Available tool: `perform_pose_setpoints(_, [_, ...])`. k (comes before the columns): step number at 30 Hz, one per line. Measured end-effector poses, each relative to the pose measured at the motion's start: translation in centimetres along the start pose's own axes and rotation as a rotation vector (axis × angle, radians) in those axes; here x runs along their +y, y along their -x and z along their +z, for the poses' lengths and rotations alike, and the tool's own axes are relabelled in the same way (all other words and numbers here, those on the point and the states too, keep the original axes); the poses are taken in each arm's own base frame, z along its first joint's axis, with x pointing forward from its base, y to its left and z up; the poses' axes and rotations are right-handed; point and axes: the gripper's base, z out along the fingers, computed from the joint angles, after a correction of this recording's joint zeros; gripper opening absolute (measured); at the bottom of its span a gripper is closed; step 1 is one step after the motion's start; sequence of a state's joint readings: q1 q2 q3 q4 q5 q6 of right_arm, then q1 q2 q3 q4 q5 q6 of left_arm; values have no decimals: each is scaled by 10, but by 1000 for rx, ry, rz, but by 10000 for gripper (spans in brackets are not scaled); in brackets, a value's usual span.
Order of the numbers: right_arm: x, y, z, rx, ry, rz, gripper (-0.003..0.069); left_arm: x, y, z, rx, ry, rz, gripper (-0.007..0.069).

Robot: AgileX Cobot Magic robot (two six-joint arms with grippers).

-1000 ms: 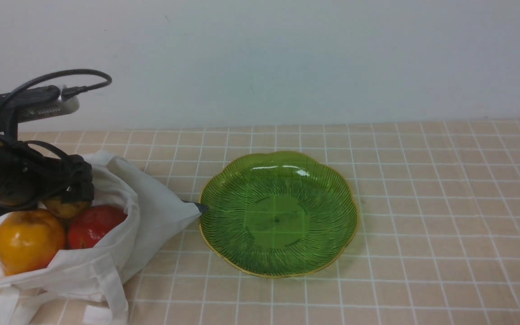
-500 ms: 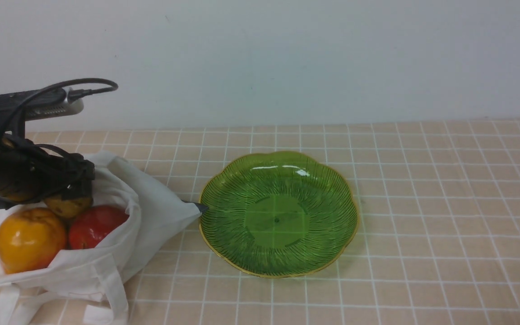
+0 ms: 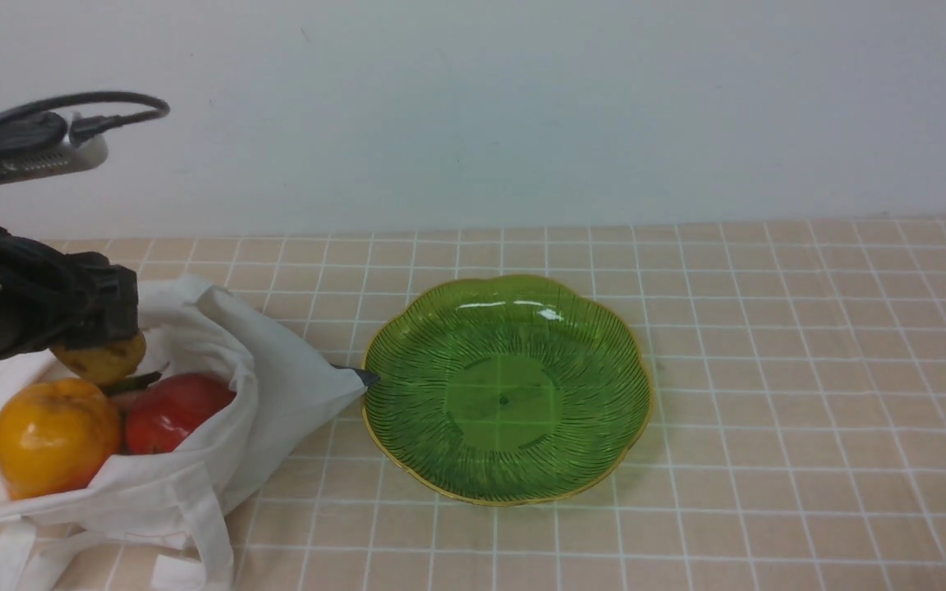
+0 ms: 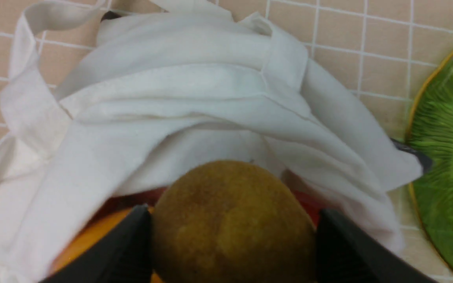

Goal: Take the fruit out of the bag on the brown coffee tablecloth and place them on the plate.
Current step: 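Move the kiwi from the bag and put it on the plate with the left gripper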

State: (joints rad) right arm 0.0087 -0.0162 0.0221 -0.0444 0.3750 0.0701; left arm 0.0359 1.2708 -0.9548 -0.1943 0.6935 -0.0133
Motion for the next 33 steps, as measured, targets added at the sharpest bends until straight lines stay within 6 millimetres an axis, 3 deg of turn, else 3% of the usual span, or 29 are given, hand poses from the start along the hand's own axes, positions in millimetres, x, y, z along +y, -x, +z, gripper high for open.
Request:
perform_pose_setpoints(2, [0,0,0,0,0,0,-14,-6,-2,-8,-8,-48,-13,464])
perform_pose_setpoints(5, [0,0,0,0,0,0,-14,-31,-5,-21,-40,-187,62,464])
perform_pose_setpoints(9, [0,0,0,0,0,0,-14,-89,-11,-25,-122,-449,199,464])
perform_pose_setpoints(12, [0,0,0,0,0,0,-14,-125,-18,-8,-169,-531,312,464])
perform_pose_setpoints(13, [0,0,0,0,0,0,-14,-137,-22,6,-168,-541,351,464])
perform_pose_setpoints(17, [0,0,0,0,0,0,-14,-161,-34,43,-151,-521,372,464])
perform_pose_setpoints(24, [0,0,0,0,0,0,-14,-177,-49,120,-3,-460,305,464])
perform_pose_setpoints(28, [0,0,0,0,0,0,-14,-184,-51,136,44,-476,339,501])
perform_pose_setpoints(33, [0,0,0,0,0,0,-14,-185,-54,142,60,-477,403,654])
